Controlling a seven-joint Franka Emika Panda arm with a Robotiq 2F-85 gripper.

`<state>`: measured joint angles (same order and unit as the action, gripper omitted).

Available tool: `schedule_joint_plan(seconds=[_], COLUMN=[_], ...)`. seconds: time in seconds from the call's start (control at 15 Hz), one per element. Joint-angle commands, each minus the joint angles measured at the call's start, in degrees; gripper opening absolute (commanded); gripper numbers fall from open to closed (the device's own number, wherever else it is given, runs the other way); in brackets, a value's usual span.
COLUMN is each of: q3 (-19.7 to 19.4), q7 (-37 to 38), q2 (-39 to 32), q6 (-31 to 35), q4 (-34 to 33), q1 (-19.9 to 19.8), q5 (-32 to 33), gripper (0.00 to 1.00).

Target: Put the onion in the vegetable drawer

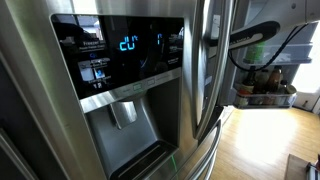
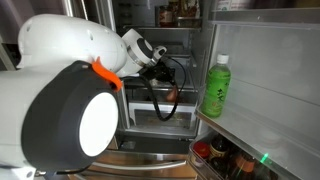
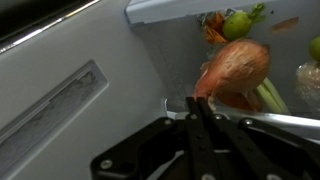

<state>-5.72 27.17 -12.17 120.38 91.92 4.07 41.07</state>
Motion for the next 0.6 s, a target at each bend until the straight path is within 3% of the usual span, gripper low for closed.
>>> schedule_joint_plan(seconds=[0.0, 0.13, 0.2, 0.33, 0.53], q3=[0.84, 0.9, 0.89, 0.86, 0.91], q7=[-2.87, -3.67, -3.83, -3.77, -3.4], q2=[2.42, 2.46, 2.47, 2.76, 3.82], q6=[-0.59, -0.56, -0.59, -0.06, 0.31], q4=[4.95, 6.16, 6.58, 6.99, 6.2], q1=[-0.81, -0.88, -0.84, -0.9, -1.01], q5=[-0.18, -0.17, 0.25, 0.69, 0.74], gripper=[0.01, 0.01, 0.29, 0.35, 0.57])
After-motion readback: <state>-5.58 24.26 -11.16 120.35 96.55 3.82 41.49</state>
